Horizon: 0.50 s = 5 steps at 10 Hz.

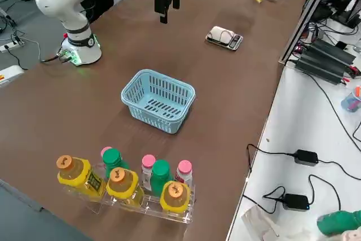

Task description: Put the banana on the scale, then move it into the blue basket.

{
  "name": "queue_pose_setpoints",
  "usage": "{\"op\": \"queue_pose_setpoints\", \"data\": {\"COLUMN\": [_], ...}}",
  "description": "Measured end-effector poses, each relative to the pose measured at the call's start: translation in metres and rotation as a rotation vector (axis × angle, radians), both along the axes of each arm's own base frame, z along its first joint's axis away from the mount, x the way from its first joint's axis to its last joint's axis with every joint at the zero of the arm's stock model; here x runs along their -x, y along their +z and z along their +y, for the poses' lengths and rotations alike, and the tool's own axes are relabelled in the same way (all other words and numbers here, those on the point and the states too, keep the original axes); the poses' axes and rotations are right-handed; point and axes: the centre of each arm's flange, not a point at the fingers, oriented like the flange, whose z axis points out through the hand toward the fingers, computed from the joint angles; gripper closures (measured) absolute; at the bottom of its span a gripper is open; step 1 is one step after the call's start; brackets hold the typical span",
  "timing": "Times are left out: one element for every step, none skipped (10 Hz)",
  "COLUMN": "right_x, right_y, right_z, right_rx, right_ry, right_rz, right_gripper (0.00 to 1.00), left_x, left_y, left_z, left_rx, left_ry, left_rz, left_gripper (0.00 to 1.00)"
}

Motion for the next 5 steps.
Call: {"op": "queue_pose_setpoints", "data": {"right_x": [-0.001, -0.001, -0.002, -0.002, -0.002], "right_y": [-0.001, -0.002, -0.003, -0.003, -0.004], "right_z": [0.001, 0.001, 0.002, 0.002, 0.002], "right_rx": [0.000, 0.000, 0.000, 0.000, 0.000], "right_ry": [0.001, 0.002, 0.003, 0.004, 0.004], "right_rz": [0.002, 0.004, 0.005, 0.006, 0.007], "right_gripper": [0.00, 0.00, 0.00, 0.00, 0.00], "left_x": [0.005, 0.011, 0.013, 0.014, 0.019], "left_y": [0.023, 0.030, 0.030, 0.025, 0.014], "left_z": [-0.038, -0.075, -0.113, -0.154, -0.197], "left_rx": [0.019, 0.036, 0.050, 0.064, 0.090], "left_ry": [0.041, 0.077, 0.125, 0.178, 0.226], "left_rz": [-0.013, -0.016, -0.021, -0.029, -0.053], "left_gripper": [0.73, 0.73, 0.73, 0.73, 0.73]}}
